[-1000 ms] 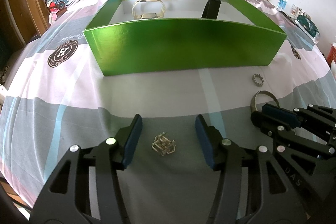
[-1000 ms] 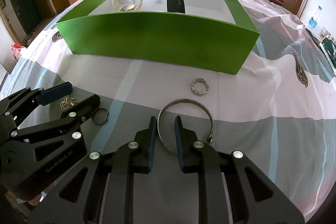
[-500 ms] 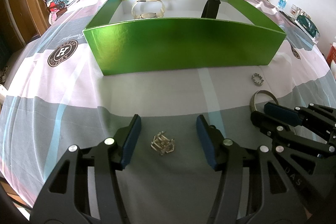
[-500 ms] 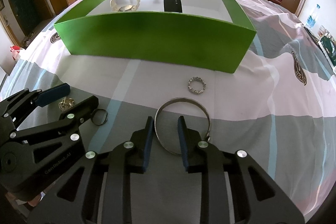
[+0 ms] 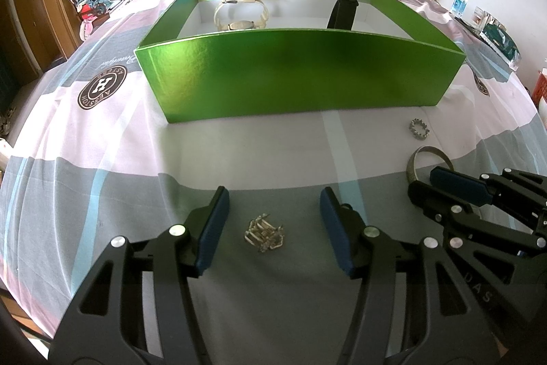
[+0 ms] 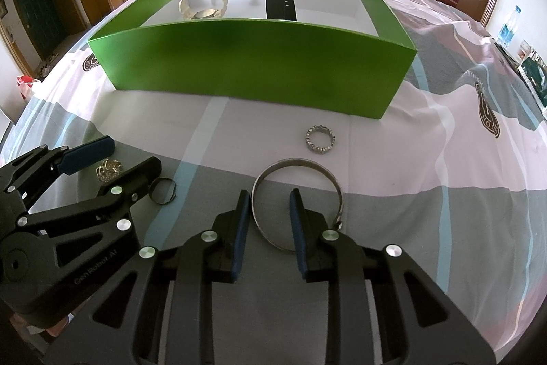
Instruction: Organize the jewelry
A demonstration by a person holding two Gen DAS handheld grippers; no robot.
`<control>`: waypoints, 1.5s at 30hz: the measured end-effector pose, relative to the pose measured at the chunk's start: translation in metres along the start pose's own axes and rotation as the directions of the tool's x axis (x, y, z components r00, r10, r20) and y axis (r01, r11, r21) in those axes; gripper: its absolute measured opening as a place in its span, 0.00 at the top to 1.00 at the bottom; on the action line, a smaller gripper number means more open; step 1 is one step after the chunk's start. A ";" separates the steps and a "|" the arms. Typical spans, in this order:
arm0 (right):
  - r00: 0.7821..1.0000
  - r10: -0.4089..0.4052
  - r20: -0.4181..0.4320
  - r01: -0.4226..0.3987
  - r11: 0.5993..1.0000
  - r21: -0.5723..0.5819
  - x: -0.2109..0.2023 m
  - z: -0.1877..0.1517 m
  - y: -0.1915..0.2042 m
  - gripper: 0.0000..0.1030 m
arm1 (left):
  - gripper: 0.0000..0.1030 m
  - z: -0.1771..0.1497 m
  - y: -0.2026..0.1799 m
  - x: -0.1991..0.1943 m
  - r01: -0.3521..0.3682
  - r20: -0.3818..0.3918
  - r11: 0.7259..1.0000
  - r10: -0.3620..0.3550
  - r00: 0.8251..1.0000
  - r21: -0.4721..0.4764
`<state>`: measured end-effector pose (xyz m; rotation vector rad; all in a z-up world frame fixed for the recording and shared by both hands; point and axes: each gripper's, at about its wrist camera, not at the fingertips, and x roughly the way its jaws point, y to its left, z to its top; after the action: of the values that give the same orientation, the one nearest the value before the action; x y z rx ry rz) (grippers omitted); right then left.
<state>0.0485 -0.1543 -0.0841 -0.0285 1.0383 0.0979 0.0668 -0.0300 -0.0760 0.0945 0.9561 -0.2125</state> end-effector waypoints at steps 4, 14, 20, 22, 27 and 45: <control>1.000 0.000 0.000 0.000 1.000 0.000 0.000 0.000 0.000 0.76 | 0.46 0.000 0.000 0.000 -0.001 0.001 1.000 0.001 1.000 0.001; 1.000 0.014 0.004 -0.014 1.000 -0.003 0.000 -0.001 0.003 0.87 | 0.84 0.000 0.002 -0.002 -0.003 0.017 1.000 0.003 1.000 -0.003; 1.000 0.023 0.004 -0.023 1.000 -0.002 -0.001 -0.001 0.005 0.96 | 0.86 -0.001 0.003 -0.003 0.001 0.023 1.000 -0.001 1.000 0.001; 1.000 0.021 0.002 -0.021 1.000 0.004 -0.001 -0.001 0.003 0.97 | 0.86 -0.001 0.005 -0.003 0.005 0.025 1.000 -0.005 1.000 -0.002; 1.000 0.001 0.008 -0.002 0.999 0.050 -0.005 0.001 -0.010 0.97 | 0.86 0.002 0.017 -0.008 0.006 0.040 1.000 -0.005 0.999 -0.025; 0.998 -0.001 0.060 -0.002 0.998 0.059 -0.021 0.003 -0.015 0.97 | 0.86 0.010 0.026 -0.045 0.020 0.133 0.999 -0.015 0.991 -0.038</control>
<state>0.0424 -0.1705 -0.0650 0.0282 0.9812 0.0682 0.0550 0.0003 -0.0336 0.0358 0.8286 -0.2136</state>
